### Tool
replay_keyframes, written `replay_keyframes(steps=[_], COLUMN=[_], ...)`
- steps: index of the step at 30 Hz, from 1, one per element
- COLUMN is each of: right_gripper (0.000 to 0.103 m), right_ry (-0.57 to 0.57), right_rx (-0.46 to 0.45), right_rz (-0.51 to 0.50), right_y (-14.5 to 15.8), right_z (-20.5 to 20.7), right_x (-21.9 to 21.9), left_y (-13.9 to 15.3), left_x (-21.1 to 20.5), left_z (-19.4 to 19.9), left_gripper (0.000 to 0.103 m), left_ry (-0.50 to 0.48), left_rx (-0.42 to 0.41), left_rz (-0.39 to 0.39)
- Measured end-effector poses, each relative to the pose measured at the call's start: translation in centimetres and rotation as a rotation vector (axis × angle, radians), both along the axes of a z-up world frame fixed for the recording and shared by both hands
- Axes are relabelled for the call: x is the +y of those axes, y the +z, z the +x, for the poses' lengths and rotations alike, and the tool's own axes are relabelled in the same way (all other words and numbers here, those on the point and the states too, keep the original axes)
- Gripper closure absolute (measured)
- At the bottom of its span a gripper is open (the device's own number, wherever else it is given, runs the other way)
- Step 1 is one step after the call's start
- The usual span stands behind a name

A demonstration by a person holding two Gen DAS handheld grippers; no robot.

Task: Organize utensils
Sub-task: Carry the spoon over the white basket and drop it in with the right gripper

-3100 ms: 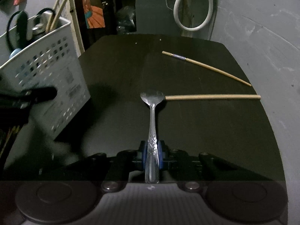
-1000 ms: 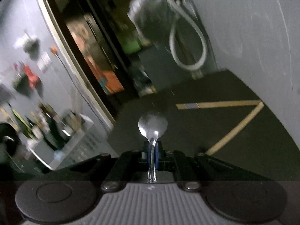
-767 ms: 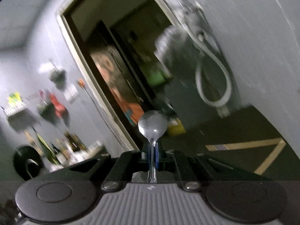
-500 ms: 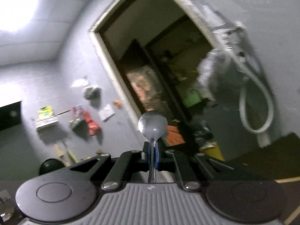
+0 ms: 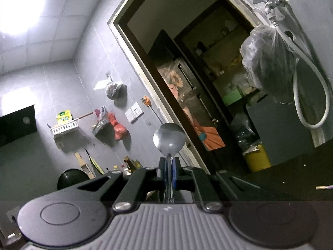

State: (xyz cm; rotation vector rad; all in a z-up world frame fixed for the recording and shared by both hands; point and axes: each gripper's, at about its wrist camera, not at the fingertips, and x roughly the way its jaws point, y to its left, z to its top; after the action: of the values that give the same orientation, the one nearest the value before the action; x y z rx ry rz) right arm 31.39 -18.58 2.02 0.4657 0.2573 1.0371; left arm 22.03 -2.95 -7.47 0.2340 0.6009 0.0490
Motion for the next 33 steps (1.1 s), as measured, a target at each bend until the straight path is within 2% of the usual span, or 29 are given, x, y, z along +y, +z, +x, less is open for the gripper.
replay_keyframes(steps=[6, 15, 25, 33], right_gripper=[0.096, 0.096, 0.096, 0.096], right_ry=[0.012, 0.031, 0.059, 0.064], right_rx=[-0.052, -0.139, -0.157, -0.161], right_rz=[-0.038, -0.043, -0.092, -0.179], right_y=[-1.9, -4.1, -4.8, -5.2], right_z=[-1.5, -3.3, -5.2, -6.8], right_x=[0.8, 0.8, -0.2, -1.1], left_y=[-0.1, -0.2, -0.1, 0.0], left_x=[0.0, -0.3, -0.9, -1.2], left_z=[-0.2, -0.5, -0.9, -1.1], left_gripper=[0.012, 0.012, 0.012, 0.012], left_ry=[-0.013, -0.028, -0.032, -0.028], left_rx=[-0.006, -0.018, -0.026, -0.025], left_rz=[0.009, 0.028, 0.045, 0.049])
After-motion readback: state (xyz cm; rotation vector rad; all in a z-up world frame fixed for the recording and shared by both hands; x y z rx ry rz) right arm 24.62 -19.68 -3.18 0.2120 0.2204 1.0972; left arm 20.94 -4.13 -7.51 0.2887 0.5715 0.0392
